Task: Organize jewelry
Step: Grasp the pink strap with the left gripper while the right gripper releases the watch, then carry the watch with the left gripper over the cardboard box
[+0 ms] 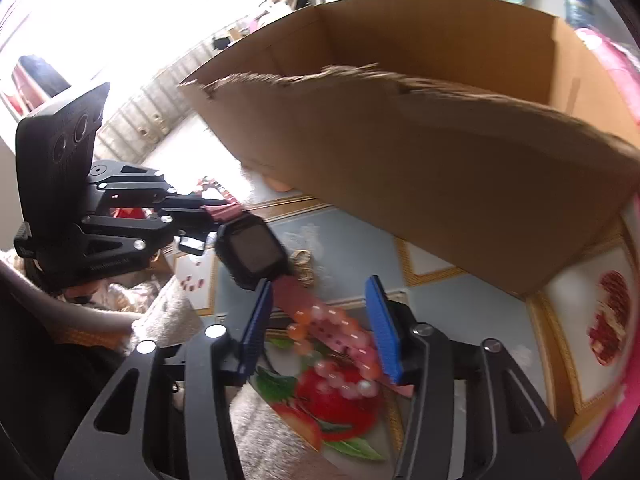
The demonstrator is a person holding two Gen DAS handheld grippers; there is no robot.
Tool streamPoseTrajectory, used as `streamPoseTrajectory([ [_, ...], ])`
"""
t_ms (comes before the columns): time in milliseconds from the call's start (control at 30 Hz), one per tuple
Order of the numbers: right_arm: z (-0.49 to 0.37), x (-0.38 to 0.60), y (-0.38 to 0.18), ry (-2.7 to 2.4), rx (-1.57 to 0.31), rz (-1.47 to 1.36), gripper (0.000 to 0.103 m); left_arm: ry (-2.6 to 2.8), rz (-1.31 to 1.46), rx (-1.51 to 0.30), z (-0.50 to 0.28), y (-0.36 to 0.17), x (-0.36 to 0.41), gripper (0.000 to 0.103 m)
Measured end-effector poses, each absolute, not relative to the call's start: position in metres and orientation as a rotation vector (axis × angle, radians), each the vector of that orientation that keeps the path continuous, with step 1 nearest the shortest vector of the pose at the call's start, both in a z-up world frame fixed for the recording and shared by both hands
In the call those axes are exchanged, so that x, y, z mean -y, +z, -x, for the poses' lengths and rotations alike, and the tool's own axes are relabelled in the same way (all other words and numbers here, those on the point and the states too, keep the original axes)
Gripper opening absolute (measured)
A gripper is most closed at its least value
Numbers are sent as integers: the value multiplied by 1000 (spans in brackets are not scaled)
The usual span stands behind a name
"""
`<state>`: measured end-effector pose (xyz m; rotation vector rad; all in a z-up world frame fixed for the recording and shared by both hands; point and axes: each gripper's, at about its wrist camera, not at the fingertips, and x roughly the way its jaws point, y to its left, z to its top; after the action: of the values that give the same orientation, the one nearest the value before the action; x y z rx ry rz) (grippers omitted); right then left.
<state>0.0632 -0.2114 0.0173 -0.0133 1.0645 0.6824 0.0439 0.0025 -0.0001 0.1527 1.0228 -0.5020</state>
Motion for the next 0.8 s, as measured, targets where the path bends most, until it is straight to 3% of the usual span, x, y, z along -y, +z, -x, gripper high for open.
streamPoseTrajectory([
  [100, -60, 228, 25, 542, -1020, 33, 35, -492, -99, -1076, -65, 0, -14, 6],
  [267, -35, 213, 40, 600, -936, 35, 35, -488, -18, -1128, -78, 0, -29, 6],
  [600, -6, 151, 15, 586, -869, 316, 36, -476, -80, -1102, -67, -8, 0, 6],
  [667, -3, 146, 12, 558, -848, 350, 32, -469, -115, -1081, -63, -8, 5, 6],
  [700, -3, 142, 10, 552, -843, 364, 21, -468, -124, -1075, -61, -7, 6, 6],
  [733, -1, 140, 9, 540, -827, 378, 17, -470, -133, -1068, -59, -6, 7, 6],
  [800, 4, 141, 17, 511, -783, 406, 15, -470, -142, -1043, -55, -2, 7, 6],
])
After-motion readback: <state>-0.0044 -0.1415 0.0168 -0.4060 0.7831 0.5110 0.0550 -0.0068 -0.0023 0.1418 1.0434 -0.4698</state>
